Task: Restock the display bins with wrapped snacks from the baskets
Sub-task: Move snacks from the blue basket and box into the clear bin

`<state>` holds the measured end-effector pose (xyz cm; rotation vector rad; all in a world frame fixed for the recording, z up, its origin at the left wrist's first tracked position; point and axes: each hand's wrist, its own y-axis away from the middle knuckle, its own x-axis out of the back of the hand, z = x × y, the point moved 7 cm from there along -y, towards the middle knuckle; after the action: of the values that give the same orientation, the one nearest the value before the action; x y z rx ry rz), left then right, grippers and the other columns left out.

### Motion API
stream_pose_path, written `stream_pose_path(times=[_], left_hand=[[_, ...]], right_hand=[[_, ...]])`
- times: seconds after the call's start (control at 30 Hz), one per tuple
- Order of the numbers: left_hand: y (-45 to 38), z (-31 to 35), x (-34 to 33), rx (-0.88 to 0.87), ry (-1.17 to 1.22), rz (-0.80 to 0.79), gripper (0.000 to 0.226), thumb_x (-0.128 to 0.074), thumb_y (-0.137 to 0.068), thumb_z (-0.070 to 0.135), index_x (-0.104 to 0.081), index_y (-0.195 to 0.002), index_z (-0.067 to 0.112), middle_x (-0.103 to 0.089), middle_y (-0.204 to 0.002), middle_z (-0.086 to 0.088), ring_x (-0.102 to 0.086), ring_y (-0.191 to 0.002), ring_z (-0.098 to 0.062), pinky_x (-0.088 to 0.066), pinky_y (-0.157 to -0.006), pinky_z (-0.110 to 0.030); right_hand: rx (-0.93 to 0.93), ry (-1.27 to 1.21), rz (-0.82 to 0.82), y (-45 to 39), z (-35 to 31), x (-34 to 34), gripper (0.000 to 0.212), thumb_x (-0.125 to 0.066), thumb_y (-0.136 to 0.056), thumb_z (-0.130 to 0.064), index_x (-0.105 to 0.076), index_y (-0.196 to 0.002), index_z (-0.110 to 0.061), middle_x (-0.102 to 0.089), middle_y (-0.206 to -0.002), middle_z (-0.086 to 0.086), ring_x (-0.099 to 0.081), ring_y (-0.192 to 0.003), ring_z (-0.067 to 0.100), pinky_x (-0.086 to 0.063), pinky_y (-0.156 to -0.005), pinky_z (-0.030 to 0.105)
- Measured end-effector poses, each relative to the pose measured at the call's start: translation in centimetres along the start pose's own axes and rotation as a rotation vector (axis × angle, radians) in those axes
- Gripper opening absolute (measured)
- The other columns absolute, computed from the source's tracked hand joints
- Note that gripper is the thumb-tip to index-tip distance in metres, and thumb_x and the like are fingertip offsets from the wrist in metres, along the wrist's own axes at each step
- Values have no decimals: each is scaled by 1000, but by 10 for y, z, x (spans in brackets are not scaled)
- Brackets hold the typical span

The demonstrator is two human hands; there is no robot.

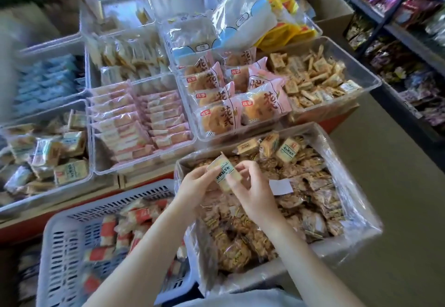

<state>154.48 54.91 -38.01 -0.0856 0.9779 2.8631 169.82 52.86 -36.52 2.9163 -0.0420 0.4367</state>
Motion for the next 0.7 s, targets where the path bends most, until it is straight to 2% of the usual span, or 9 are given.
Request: stream_pose_path(times=[0.07,0.17,0.23,0.33,0.43,0.5,0.57,0.63,0.7], left_hand=[[3,10,26,-56,-50,-11,27,-65,-95,28,-69,-114,8,-77,-99,-13,-74,-89,-28,-61,-77,-35],[13,22,72,-123,-102,-2,21,-67,-95,24,-71,-111,10,-78,-94,-6,-74,-83,-20,-57,-69,-26],[19,25,112,-149,-133,22,20,-70,-93,29,-73,-107,15,-78,-97,-5,-74,-89,-23,-59,-78,-33],[29,25,182,-187,-162,96,31,-74,-86,48,-75,-108,26,-77,-102,2,-73,-98,-20,-57,-93,-44],[43,22,272,-248,-167,321,35,-65,-94,45,-68,-121,23,-74,-109,6,-69,-103,-14,-55,-94,-37],[51,23,331,-313,-467,601,41,-57,-99,41,-60,-133,18,-64,-127,-1,-57,-120,-19,-47,-101,-38],[57,18,387,-344,-856,809,52,-52,-100,42,-48,-145,16,-46,-148,-12,-37,-140,-28,-29,-115,-46],[48,-2,429,-233,-1057,773,67,-42,-101,53,-27,-158,21,-21,-164,-14,-10,-153,-30,-8,-123,-48],[37,-25,448,-126,-1141,671,72,-29,-101,61,-11,-161,26,-4,-168,-10,6,-155,-27,2,-124,-48]], right_hand=[[-150,-160,-8,-4,1,-13,10,-57,-101,-32,-62,-101,-23,-69,-94,4,-66,-92,18,-55,-83,40],[-323,-269,-70,-2,-5,-51,17,-58,-99,-35,-66,-106,-21,-73,-103,10,-69,-100,28,-56,-93,49],[-346,-365,-169,2,-23,-92,20,-63,-99,-28,-63,-115,-16,-74,-108,10,-71,-99,25,-58,-89,44],[-292,-320,-202,-1,-52,-154,23,-67,-96,-16,-59,-117,-10,-74,-107,13,-73,-97,30,-60,-80,40],[-238,-189,-159,-13,-76,-222,18,-72,-93,-22,-63,-107,-16,-74,-99,8,-73,-91,22,-60,-82,39],[-223,-136,-137,-24,-91,-256,17,-72,-93,-24,-62,-104,-16,-72,-92,2,-70,-81,10,-58,-79,33],[-196,-104,-142,-41,-109,-301,19,-71,-94,-24,-61,-106,-13,-71,-90,-1,-67,-73,2,-57,-71,25],[-139,-53,-127,-61,-127,-341,21,-71,-93,-28,-60,-105,-15,-70,-91,-1,-69,-78,8,-59,-74,31],[-40,31,-83,-82,-146,-369,17,-70,-93,-27,-58,-102,-18,-68,-94,-3,-67,-84,13,-56,-75,32]])
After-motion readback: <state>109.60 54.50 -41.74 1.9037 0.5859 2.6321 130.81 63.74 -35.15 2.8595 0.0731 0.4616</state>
